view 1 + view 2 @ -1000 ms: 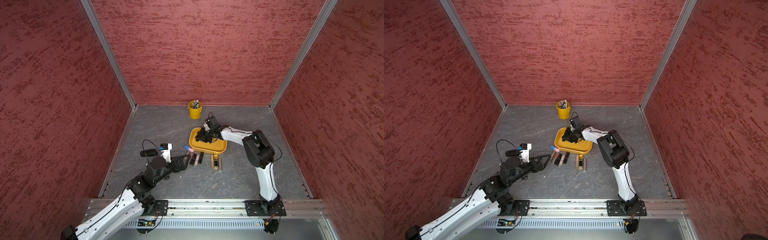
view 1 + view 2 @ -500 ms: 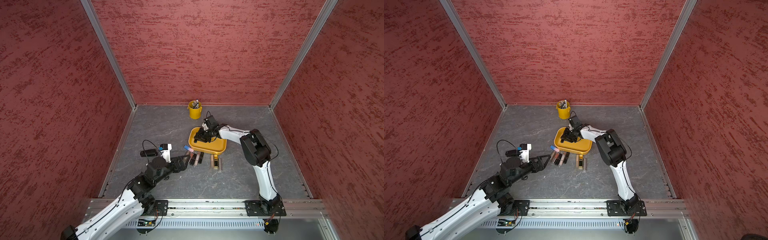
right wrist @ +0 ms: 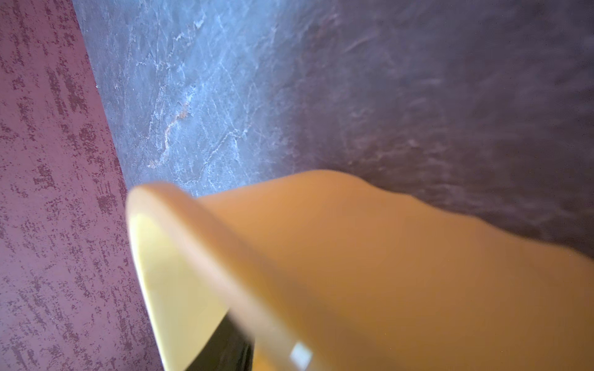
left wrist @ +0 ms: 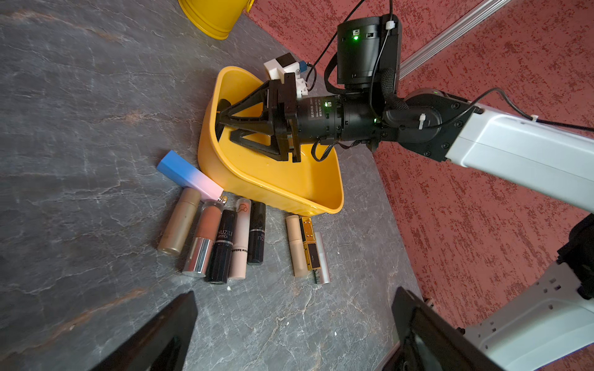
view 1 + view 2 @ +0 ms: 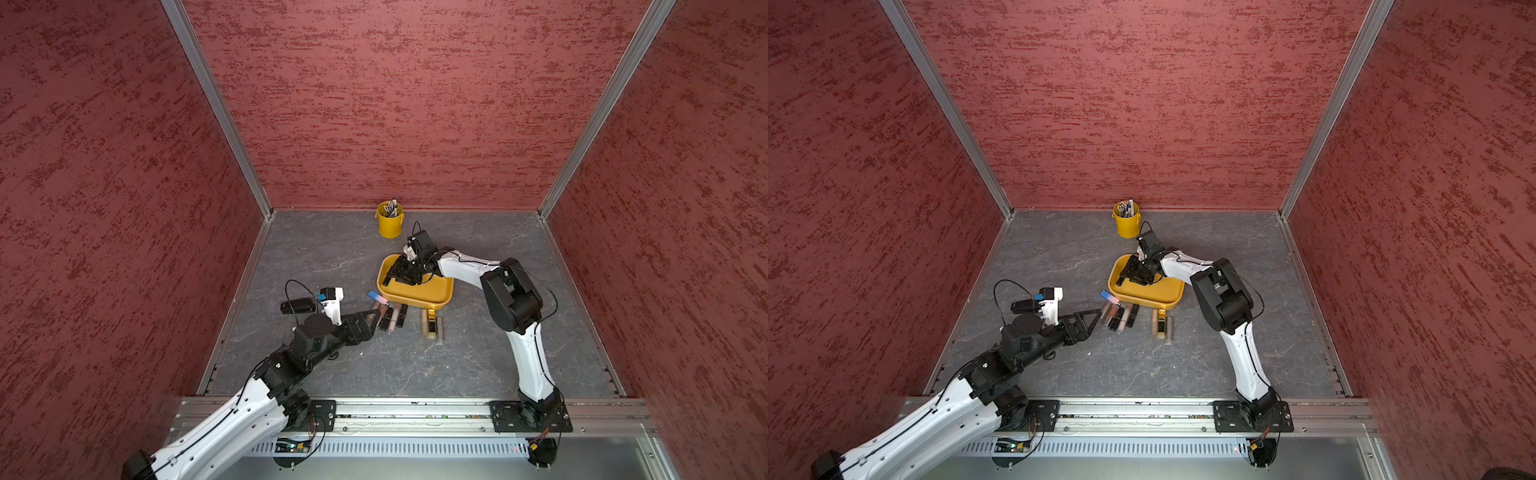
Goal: Put the lipstick into the storage box
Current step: Place the lipstick in the storage box.
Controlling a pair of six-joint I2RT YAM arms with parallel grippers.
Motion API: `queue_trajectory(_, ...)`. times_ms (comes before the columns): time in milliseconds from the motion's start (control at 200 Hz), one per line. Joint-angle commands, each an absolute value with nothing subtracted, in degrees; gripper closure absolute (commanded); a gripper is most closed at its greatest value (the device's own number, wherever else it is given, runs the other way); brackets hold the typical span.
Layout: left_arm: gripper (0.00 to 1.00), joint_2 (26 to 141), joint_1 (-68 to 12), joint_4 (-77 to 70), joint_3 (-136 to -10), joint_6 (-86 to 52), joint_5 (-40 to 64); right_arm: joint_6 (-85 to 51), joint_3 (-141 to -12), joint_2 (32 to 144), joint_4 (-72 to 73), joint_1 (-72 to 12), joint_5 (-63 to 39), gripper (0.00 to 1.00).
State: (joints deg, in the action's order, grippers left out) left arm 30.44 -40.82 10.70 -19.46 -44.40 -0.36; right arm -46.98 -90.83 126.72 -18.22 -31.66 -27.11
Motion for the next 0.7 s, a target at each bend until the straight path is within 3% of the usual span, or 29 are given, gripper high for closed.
queue_trajectory(0, 0.00, 30.83, -40.53, 9.56, -18.57, -44.40, -0.80, -44.58, -91.25, 121.42, -20.40, -31.64, -25.92, 0.54)
queue_trajectory(411, 0.00, 37.37, -40.65, 1.51, -19.29, -43.68, 2.99, -38.27, -82.28, 104.38, -24.50, -31.64, -23.23, 0.45)
queue_trajectory(696, 0.00, 44.33, -41.50, -2.62, -20.53, -43.00, 5.63, -31.39, -69.84, 87.00, -35.67, -31.64, -13.97, 0.42)
